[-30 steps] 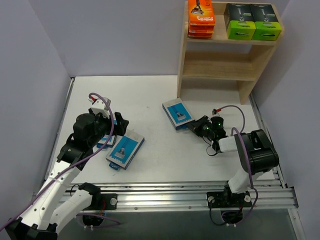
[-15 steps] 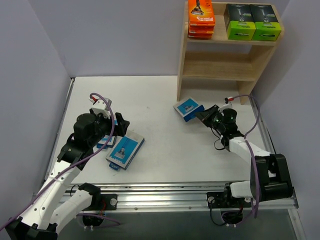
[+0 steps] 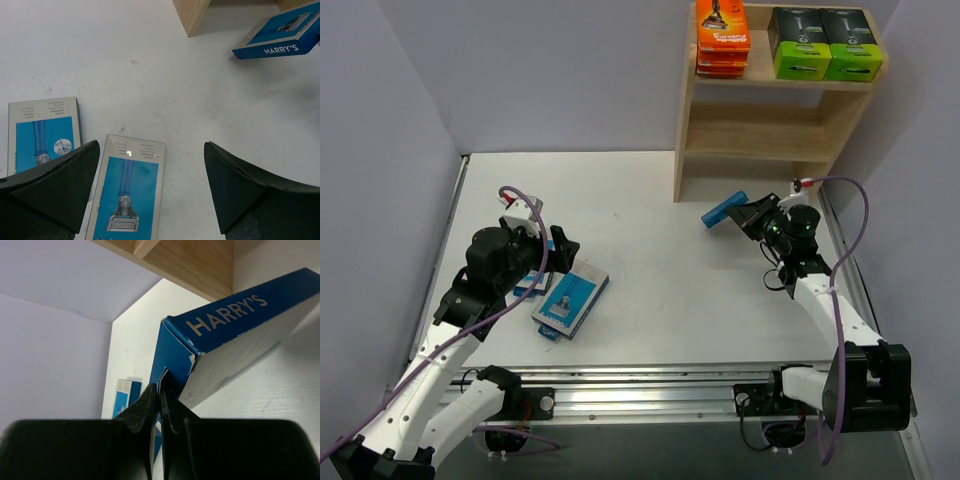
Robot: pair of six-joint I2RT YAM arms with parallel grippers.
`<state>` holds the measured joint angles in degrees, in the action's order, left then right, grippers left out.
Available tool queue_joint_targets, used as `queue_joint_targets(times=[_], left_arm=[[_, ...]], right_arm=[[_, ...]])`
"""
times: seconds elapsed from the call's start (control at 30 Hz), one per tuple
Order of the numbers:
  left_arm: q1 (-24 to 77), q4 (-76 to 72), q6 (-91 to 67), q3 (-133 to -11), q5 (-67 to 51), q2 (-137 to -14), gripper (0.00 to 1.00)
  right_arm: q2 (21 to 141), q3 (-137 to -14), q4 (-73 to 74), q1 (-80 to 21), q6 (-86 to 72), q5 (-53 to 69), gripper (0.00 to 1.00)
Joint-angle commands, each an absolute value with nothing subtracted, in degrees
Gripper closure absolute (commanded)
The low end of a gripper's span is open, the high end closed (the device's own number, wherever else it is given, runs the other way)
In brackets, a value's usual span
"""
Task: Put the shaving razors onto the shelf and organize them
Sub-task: Place the shaving razor onto shelf
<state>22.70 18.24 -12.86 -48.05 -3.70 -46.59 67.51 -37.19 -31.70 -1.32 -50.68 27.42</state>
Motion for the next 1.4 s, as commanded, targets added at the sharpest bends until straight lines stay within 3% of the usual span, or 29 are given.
queue_joint_targets(times=[0.0,0.27,0.7,1.37], left_arm=[[22.85,17.84,-12.83,-50.63,-4.13,-45.53,0.06],[23.11,17.84,-12.66,-50.71,-4.22,-45.35,0.06],[23.12,17.84,-12.66,-50.8,-4.31,-45.44,0.06],[23.03,17.58,-12.48,-50.71,-4.92,-45.97,0.06]], right_arm=[[63.81,-40.78,-32.7,-0.26,-49.75,29.53,1.0],[62.14,-48.76,-30.24,4.57,-50.18,31.9,1.0],[69.25,-65.64,-32.6,8.26,-53.96,34.54,1.0],[76.2,-66.36,-46.84,11.95,-59.76,37.62,1.0]])
